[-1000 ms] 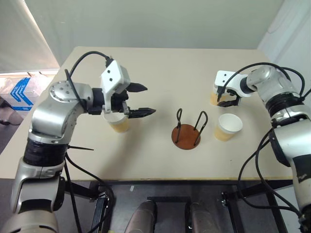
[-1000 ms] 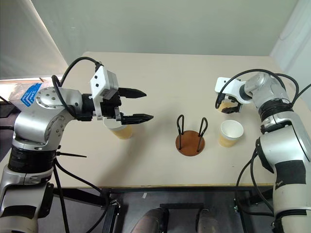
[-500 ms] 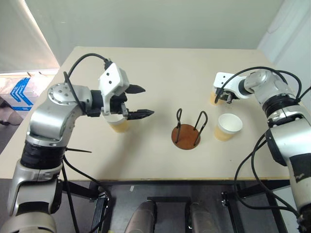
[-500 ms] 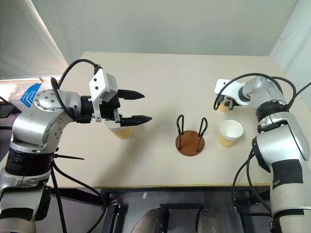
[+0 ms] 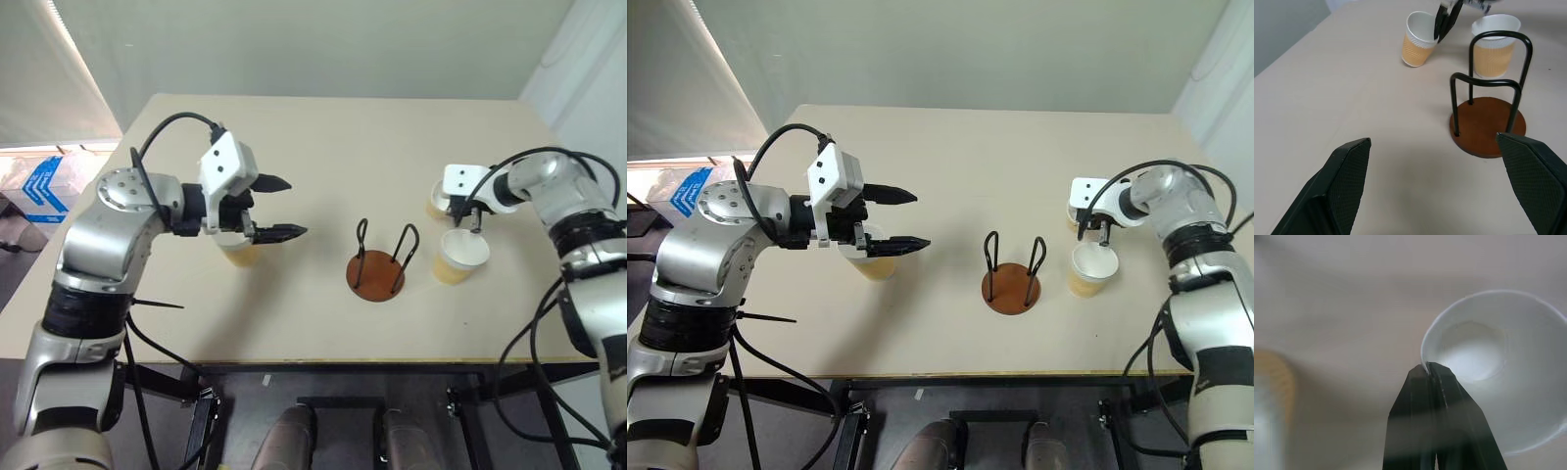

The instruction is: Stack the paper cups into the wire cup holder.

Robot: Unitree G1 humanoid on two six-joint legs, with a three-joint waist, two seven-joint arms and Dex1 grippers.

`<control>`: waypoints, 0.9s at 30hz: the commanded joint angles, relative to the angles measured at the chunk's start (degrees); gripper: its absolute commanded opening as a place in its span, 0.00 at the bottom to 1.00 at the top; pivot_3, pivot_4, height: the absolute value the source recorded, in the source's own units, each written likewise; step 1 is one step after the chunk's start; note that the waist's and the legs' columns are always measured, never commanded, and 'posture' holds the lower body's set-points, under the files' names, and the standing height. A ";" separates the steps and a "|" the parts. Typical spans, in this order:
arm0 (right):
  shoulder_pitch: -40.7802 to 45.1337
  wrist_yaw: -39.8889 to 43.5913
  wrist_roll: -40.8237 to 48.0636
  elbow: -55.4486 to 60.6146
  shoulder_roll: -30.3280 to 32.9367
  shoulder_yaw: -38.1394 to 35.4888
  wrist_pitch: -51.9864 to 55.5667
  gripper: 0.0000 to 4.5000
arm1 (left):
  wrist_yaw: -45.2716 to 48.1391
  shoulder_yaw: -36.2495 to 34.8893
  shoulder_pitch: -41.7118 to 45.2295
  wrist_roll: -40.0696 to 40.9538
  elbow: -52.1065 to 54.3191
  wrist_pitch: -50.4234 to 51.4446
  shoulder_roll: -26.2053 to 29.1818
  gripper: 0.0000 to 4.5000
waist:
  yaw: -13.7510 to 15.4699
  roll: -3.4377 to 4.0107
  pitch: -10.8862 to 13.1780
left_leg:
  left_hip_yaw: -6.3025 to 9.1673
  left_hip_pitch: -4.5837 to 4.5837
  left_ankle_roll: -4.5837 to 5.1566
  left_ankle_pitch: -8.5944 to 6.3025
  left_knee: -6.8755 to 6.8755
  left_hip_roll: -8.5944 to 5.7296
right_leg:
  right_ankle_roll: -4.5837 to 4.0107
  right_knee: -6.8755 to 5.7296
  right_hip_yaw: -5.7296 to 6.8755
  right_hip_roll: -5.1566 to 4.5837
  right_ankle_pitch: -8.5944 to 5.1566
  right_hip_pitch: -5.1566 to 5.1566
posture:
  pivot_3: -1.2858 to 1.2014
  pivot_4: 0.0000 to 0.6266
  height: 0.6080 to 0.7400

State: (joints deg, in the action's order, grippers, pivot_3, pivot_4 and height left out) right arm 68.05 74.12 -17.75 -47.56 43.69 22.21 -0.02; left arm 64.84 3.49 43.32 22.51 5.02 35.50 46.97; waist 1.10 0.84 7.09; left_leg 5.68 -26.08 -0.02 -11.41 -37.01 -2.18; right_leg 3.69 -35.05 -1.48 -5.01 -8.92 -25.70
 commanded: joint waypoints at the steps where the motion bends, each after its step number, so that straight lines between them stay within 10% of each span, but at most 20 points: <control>1: 1.04 9.31 6.85 18.19 4.34 -5.83 9.50 0.00 | 2.87 -1.98 1.12 2.02 0.97 0.13 2.08 1.00 | -0.14 0.01 0.01 | 0.00 0.00 0.14 0.09 0.01 0.00 | -0.01 0.01 0.00 0.01 -0.01 0.00 | 0.52 0.24 1.00; 14: 5.92 18.38 32.93 62.62 15.78 -3.29 42.55 0.00 | 11.89 -0.06 0.97 4.02 2.55 -1.52 5.43 1.00 | -0.63 -0.02 0.00 | 0.08 0.12 0.37 0.69 0.37 0.00 | -0.40 0.04 0.02 0.07 -0.40 -0.01 | 0.52 0.24 1.00; 27: 4.04 18.09 24.66 56.69 10.68 2.92 33.35 0.00 | 12.39 2.21 3.14 1.60 1.17 -3.06 4.76 1.00 | -0.68 -0.04 -0.01 | 0.23 0.15 0.54 0.97 0.46 -0.01 | -0.48 -0.17 0.04 0.08 -0.37 -0.08 | 0.52 0.24 1.00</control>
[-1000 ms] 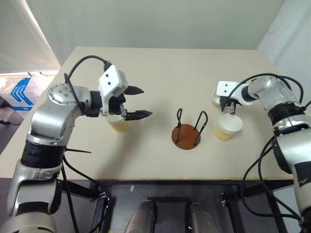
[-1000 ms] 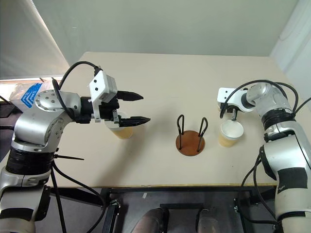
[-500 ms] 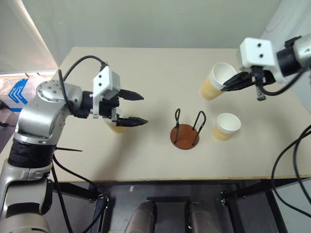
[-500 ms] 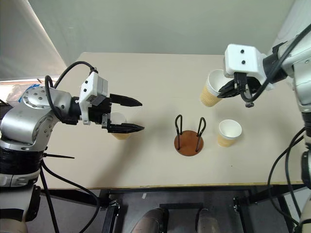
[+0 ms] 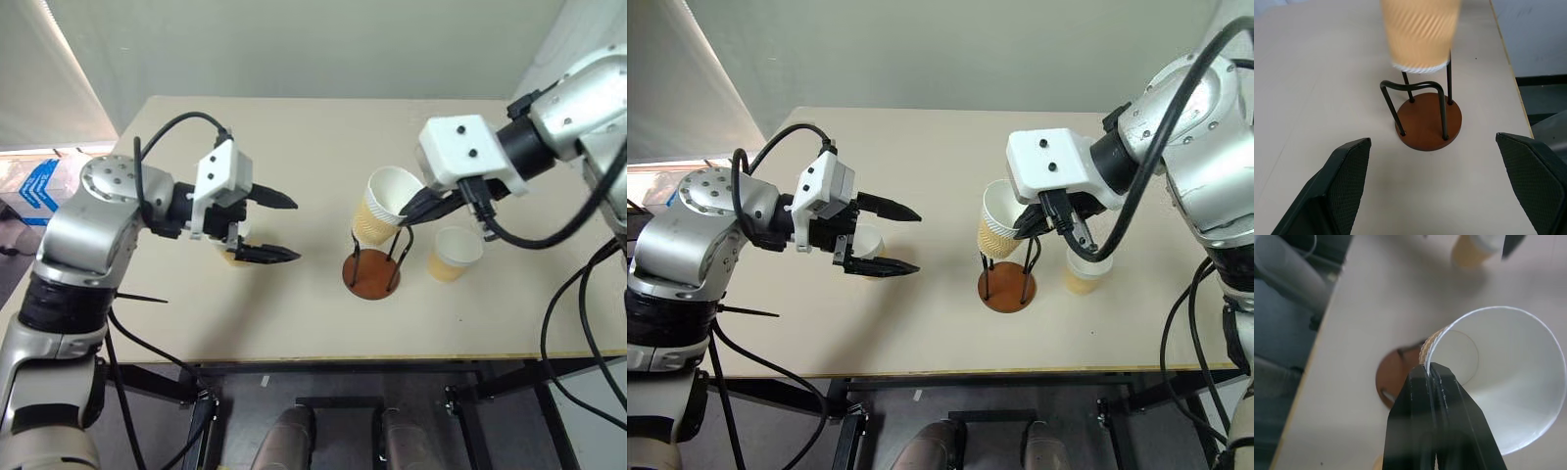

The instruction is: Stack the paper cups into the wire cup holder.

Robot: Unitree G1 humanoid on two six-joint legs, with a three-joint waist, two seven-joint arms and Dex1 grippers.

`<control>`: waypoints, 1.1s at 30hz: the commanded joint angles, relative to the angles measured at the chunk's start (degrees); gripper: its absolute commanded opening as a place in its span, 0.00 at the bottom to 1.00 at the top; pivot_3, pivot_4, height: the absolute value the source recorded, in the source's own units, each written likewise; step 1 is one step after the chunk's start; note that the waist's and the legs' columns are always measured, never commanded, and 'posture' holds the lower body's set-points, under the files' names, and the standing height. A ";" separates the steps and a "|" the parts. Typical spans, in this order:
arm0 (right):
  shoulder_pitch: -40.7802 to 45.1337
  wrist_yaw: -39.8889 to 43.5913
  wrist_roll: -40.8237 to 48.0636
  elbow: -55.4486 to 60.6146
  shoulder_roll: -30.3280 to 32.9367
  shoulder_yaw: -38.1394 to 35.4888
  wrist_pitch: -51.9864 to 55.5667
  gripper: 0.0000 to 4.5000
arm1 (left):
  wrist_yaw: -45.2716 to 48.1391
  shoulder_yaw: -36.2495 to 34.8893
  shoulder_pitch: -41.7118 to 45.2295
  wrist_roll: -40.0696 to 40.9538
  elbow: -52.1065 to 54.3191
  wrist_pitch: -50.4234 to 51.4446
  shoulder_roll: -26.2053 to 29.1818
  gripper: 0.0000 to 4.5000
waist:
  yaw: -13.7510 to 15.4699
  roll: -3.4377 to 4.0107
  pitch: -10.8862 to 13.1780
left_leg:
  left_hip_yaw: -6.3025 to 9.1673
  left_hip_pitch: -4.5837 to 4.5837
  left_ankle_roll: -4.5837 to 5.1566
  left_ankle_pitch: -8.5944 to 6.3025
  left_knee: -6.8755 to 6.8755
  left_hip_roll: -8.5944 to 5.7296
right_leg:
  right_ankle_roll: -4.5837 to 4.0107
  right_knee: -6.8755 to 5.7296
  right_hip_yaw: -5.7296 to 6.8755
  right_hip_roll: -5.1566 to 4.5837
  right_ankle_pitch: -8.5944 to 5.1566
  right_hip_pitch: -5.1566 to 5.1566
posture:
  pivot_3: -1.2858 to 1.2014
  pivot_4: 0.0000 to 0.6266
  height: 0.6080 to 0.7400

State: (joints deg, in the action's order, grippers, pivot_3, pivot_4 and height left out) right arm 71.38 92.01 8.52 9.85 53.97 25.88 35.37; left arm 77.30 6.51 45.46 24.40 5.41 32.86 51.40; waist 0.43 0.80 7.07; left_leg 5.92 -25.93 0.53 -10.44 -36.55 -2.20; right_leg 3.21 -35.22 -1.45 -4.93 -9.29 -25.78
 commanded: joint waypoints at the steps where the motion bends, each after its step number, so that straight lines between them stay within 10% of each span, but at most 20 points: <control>1: 0.66 0.36 -1.95 -1.26 0.39 -0.71 -2.67 0.00 | -0.16 -0.87 0.82 -0.22 0.96 -0.31 0.43 1.00 | -0.01 0.00 0.00 | 0.00 -0.02 0.00 0.00 0.01 0.00 | 0.00 0.00 0.01 0.00 0.00 -0.03 | 0.52 0.24 1.00; 10: -0.88 0.49 -2.83 -3.28 -0.40 1.12 -3.94 0.04 | -1.09 -1.18 0.18 -0.10 1.71 0.19 0.71 1.00 | -0.02 0.00 0.00 | -0.01 -0.04 -0.04 -0.02 0.08 0.04 | 0.02 -0.02 0.09 0.00 -0.01 -0.07 | 0.52 0.24 1.00; 22: -4.92 -4.88 -3.59 -4.10 -3.54 -3.25 1.86 0.90 | -3.52 -0.90 -1.64 -2.88 2.46 -3.01 1.17 1.00 | -0.04 -0.01 -0.01 | 0.01 0.04 -0.04 0.04 0.02 0.05 | 0.03 -0.18 0.09 0.00 0.01 -0.05 | 0.52 0.24 1.00; 33: -9.15 -12.60 12.69 5.93 -3.76 -19.35 21.48 0.90 | -4.67 2.04 -4.15 -19.61 2.77 -16.17 10.74 1.00 | 0.03 -0.05 -0.02 | -0.01 -0.02 -0.09 0.05 0.17 0.03 | -0.01 -0.03 0.07 0.02 -0.03 -0.10 | 0.52 0.24 1.00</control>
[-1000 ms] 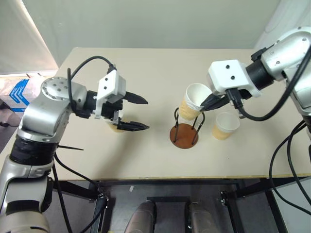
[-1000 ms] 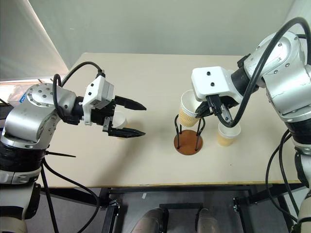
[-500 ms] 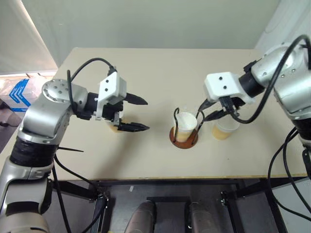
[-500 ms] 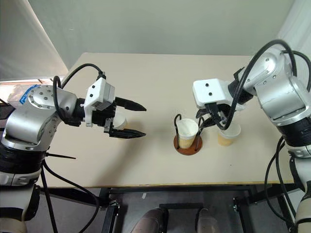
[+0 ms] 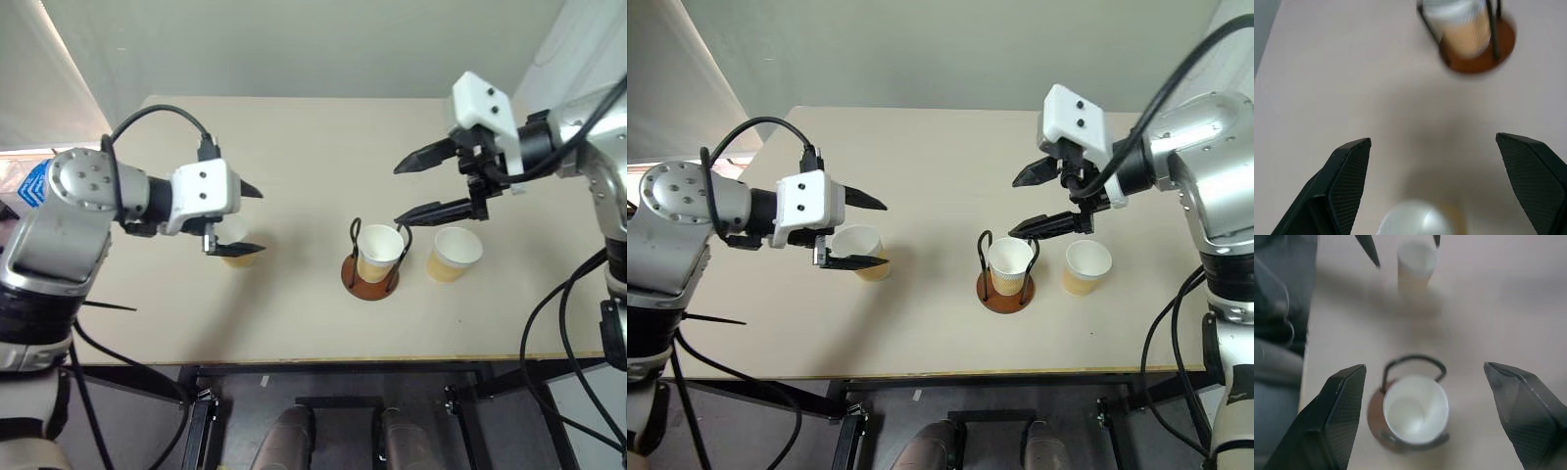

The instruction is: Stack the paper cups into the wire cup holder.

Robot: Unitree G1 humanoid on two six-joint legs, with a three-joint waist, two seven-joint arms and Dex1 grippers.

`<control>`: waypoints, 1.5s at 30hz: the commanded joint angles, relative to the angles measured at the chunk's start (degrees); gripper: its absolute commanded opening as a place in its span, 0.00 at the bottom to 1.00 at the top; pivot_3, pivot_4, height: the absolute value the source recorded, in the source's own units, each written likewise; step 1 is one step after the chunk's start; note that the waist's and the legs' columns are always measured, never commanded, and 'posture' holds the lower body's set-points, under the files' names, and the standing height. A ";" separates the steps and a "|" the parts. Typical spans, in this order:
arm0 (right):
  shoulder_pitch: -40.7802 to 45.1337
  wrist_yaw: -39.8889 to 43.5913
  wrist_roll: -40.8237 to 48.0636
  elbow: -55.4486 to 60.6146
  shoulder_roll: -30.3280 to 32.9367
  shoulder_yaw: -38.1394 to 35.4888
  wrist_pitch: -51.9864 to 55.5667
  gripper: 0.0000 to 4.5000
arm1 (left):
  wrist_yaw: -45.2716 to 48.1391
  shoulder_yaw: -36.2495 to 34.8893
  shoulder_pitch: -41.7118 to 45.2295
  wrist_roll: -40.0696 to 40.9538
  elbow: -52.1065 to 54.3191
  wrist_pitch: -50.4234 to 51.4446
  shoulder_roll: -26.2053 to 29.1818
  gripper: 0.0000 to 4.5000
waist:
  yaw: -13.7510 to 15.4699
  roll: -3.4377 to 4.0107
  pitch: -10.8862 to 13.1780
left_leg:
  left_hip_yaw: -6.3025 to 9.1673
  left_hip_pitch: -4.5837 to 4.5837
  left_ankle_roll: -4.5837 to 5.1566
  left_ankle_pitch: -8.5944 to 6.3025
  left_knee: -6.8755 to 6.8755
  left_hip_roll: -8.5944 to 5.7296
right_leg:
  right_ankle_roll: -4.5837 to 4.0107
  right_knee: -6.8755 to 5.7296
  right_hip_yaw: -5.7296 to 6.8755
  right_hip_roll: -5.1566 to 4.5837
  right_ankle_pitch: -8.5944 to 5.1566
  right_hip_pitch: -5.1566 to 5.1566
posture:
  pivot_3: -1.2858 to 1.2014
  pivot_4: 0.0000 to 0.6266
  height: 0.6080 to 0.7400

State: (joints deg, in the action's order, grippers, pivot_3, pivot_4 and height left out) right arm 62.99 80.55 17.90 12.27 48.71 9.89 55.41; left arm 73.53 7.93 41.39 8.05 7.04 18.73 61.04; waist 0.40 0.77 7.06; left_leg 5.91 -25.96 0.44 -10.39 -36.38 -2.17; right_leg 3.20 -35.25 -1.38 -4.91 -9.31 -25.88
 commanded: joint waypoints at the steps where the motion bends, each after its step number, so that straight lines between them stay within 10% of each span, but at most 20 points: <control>1: -1.48 -1.21 4.03 4.18 2.08 -3.79 1.41 0.90 | -0.80 0.71 -0.49 -3.39 1.73 -1.55 0.97 1.00 | 0.09 -0.01 -0.01 | 0.02 -0.01 0.00 0.00 -0.01 0.00 | 0.00 -0.01 0.01 0.00 0.00 0.00 | 0.52 0.24 1.00; 10: -2.67 -2.01 10.90 7.92 6.24 -4.83 3.82 0.90 | 0.31 -5.64 -2.98 5.19 -2.69 6.41 -1.68 1.00 | 0.02 -0.01 -0.01 | 0.01 0.04 -0.12 0.05 0.09 0.00 | -0.01 -0.20 -0.01 0.00 0.00 -0.09 | 0.52 0.24 1.00; 40: -8.83 -12.12 23.93 15.14 10.31 -8.73 8.69 0.90 | 4.21 4.14 3.41 -12.91 -30.99 -32.49 -2.21 1.00 | 0.05 -0.07 -0.04 | 0.04 -0.06 -0.10 0.12 0.14 -0.01 | 0.01 -0.25 -0.02 0.02 -0.04 -0.22 | 0.52 0.24 1.00; 45: -9.35 -12.88 24.74 15.28 11.13 -8.92 8.37 0.91 | 4.01 4.83 4.27 -14.25 -33.07 -34.43 -3.83 0.74 | 0.07 -0.08 -0.05 | 0.04 -0.07 -0.07 0.13 0.12 -0.02 | 0.01 -0.25 -0.02 0.02 -0.04 -0.22 | 0.52 0.24 1.00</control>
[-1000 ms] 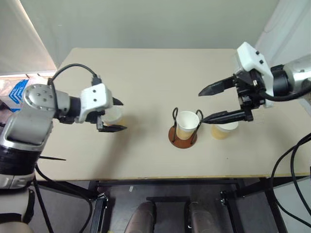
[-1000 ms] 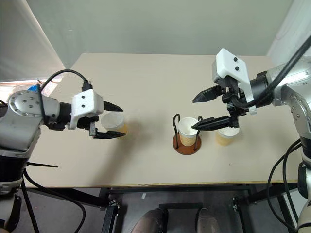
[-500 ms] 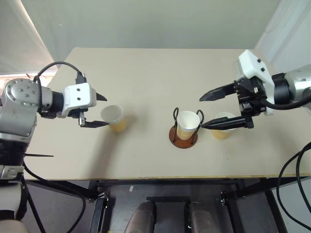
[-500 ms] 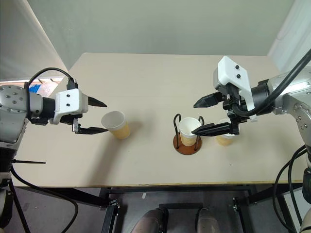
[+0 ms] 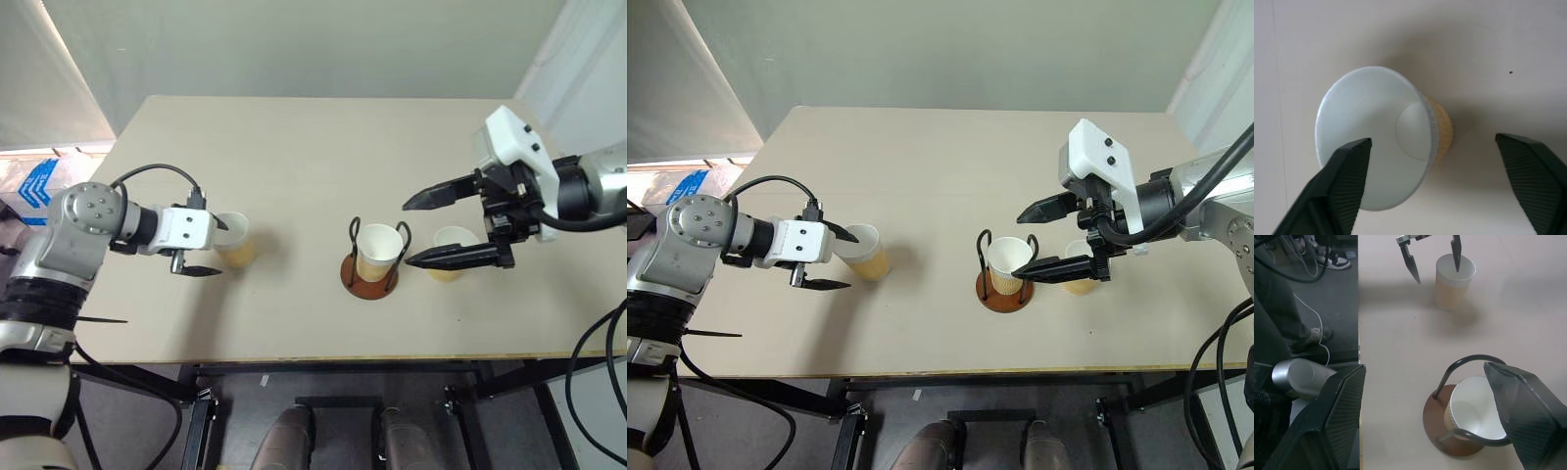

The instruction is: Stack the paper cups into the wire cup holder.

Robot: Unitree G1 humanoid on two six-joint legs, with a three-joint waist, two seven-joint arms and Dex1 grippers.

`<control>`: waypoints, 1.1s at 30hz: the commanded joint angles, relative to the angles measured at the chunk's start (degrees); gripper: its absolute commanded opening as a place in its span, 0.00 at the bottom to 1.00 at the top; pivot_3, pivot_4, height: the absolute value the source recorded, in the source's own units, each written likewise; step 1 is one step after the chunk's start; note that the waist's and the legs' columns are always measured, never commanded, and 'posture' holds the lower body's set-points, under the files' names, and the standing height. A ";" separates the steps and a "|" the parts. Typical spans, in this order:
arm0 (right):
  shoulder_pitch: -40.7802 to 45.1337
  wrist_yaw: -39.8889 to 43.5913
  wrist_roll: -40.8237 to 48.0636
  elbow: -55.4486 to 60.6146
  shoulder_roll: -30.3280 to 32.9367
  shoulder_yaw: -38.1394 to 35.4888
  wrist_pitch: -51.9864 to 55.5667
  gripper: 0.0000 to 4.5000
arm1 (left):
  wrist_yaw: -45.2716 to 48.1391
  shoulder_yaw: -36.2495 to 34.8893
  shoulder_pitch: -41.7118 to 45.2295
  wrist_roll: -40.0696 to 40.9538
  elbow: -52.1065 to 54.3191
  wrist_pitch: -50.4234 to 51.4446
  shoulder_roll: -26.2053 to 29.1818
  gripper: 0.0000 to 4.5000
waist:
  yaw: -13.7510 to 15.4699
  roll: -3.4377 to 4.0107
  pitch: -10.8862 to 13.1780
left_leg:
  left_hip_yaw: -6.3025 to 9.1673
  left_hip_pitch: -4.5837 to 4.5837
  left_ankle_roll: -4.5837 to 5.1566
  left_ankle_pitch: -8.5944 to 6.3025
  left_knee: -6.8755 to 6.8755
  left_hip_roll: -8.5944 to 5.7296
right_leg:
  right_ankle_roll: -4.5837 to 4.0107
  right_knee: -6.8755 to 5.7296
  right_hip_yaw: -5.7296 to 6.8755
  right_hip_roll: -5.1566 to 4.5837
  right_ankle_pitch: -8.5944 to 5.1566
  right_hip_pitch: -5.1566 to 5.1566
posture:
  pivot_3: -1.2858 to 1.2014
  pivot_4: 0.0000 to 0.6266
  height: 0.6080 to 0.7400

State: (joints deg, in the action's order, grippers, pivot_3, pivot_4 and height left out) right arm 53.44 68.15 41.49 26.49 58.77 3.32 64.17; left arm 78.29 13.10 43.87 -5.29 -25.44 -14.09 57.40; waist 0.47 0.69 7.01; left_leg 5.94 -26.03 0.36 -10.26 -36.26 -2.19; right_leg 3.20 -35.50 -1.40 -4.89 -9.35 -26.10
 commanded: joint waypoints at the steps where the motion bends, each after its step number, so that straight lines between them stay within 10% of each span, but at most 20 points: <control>1: 0.14 -0.56 1.33 1.08 1.20 -2.34 -0.41 0.91 | -0.56 -0.37 1.89 -0.75 -0.87 -1.71 -0.59 0.65 | -0.01 0.00 0.00 | 0.00 0.00 0.00 0.00 0.00 0.00 | 0.00 0.00 0.00 0.00 0.00 0.00 | 0.52 0.24 1.00; 9: -0.45 -0.70 2.11 0.86 2.36 -2.31 -1.06 0.91 | 2.33 -0.57 2.35 0.68 -0.60 -0.21 -2.01 0.03 | -0.01 0.00 0.00 | -0.01 0.00 0.02 0.00 -0.01 0.00 | 0.02 -0.01 0.01 0.00 0.00 -0.01 | 0.52 0.24 1.00; 33: -11.37 -1.85 4.74 -0.65 5.41 -15.11 -10.12 0.91 | 14.21 4.41 20.90 28.42 16.97 30.27 -5.49 0.01 | 0.22 -0.03 -0.01 | -0.07 -0.09 0.17 -0.04 -0.26 0.00 | 0.51 0.19 -0.05 -0.02 0.16 0.18 | 0.52 0.24 1.00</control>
State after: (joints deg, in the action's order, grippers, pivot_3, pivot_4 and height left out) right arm 42.19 67.34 43.96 23.74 62.98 -7.55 53.20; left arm 90.28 16.38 62.74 19.22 -9.66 14.92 51.81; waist 0.68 0.66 7.00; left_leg 5.87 -26.13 0.54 -10.30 -36.51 -2.19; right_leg 3.79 -35.26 -1.47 -4.92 -9.17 -25.91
